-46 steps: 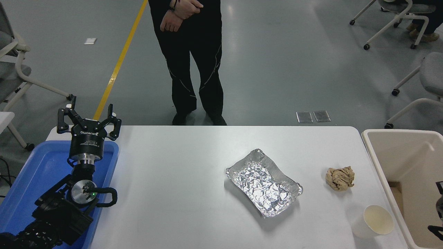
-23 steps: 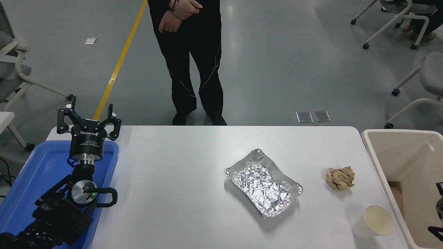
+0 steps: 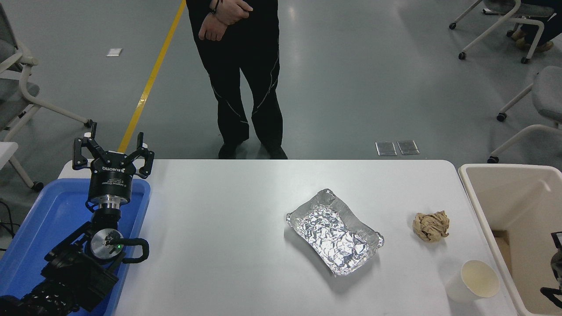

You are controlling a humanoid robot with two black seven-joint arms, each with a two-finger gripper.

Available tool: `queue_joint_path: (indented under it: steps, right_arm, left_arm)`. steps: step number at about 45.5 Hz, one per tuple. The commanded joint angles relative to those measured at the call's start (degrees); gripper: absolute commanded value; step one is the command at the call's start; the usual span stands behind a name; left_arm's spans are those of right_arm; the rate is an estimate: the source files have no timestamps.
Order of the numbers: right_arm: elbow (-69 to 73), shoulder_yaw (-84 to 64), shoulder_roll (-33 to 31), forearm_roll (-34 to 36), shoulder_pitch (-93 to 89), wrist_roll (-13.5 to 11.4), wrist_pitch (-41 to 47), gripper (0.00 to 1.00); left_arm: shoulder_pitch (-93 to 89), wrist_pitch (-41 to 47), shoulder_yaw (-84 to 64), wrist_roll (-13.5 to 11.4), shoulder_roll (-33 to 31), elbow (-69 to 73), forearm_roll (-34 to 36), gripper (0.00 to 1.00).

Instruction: Pick up paper cup place in dustbin

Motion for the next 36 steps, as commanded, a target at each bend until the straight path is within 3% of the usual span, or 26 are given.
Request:
queue_joint_path:
  steps: [1,7,16,20,24,26,36]
  right_arm:
    - [0.8,0.0,1.9,0.0,3.6,-0.1,-0.1,0.00]
    - [3.7,-0.6,-0.7,-1.1,6.6,0.0,0.7,0.00]
    - [22.1,-0.9,-11.2,-2.9,13.1,0.0,0.8,0.01]
    - [25.2,-0.8,-12.6,-4.2,14.5,-0.1,0.5,0.25]
    - [25.6,-0.7,-12.8,-4.3,14.6,-0.1,0.6,0.77]
    - [25.9,-0.7,-13.1,-4.3,14.6,-0.1,0.6,0.97]
    - [38.5,-0.4,-21.6,-4.3,17.9,0.0,0.9,1.00]
  left_arm:
    - [0.0,-0.1,0.1,0.0,0.0,0.0,0.0,0.99]
    - [0.0,-0.1,0.3,0.0,0.0,0.0,0.0,0.99]
    - [0.0,-0.3,0.5,0.0,0.1,0.0,0.0,0.99]
    - [0.0,-0.4,0.5,0.1,0.0,0.0,0.0,0.99]
    - [0.0,-0.4,0.6,0.1,0.1,0.0,0.0,0.99]
    - [0.0,-0.4,0.6,0.1,0.1,0.0,0.0,0.99]
    - [0.0,-0.6,0.6,0.1,0.0,0.0,0.1,0.99]
